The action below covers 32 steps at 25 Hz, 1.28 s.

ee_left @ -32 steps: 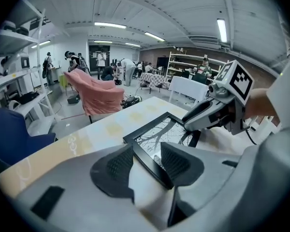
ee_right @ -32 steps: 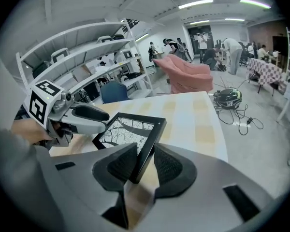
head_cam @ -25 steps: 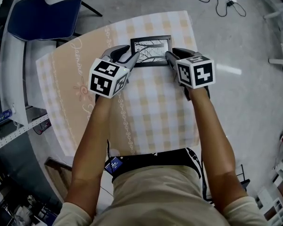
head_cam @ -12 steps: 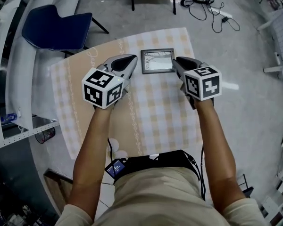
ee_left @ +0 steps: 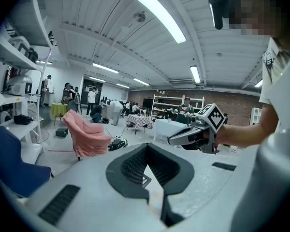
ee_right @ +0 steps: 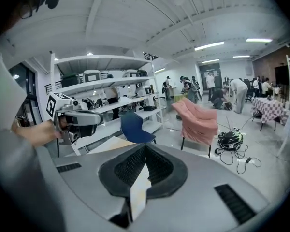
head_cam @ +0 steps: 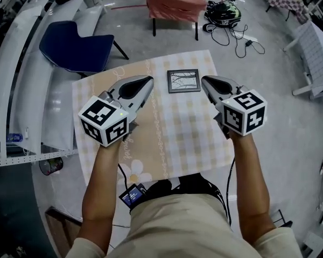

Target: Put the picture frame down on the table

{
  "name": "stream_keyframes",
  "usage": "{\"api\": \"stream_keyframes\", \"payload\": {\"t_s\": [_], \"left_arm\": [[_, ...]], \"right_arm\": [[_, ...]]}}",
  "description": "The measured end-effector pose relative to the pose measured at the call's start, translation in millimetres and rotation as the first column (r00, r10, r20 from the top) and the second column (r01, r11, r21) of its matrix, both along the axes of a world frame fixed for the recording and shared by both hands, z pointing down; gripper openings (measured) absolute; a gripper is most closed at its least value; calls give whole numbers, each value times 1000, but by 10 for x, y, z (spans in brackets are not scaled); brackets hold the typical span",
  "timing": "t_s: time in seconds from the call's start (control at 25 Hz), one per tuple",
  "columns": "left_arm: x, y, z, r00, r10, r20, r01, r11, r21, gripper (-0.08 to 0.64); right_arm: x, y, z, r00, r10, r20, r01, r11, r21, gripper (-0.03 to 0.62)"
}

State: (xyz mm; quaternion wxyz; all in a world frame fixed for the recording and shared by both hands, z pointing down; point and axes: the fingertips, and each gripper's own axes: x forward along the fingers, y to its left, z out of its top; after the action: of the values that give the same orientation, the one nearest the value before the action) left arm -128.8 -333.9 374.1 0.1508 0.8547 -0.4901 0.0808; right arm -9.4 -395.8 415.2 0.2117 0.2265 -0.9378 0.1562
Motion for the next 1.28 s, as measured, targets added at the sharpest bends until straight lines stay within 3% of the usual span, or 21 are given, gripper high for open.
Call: {"api": "stream_keyframes", "payload": {"t_s": [0.36,0.68,0.92,1.28], "left_arm": [[6,897,-883,998,58,19,-60,988,144,6],[-23,1616,-1492,996,83,35,-89,960,264,6],[-55,2121,-1710,995,78,64,-94,944,317,6],[-241,2659,-1935,998,46,50,-61,930,361,6]], "right_arm": [[82,804,-1050,995,-63,79,52,990,132,5],[81,1522,-1823,986,-134,102,104,960,259,3],[153,1976,-2179,981,-155,116,109,939,326,3],[132,2403,-2519,981,-167,100,118,919,375,3]]}}
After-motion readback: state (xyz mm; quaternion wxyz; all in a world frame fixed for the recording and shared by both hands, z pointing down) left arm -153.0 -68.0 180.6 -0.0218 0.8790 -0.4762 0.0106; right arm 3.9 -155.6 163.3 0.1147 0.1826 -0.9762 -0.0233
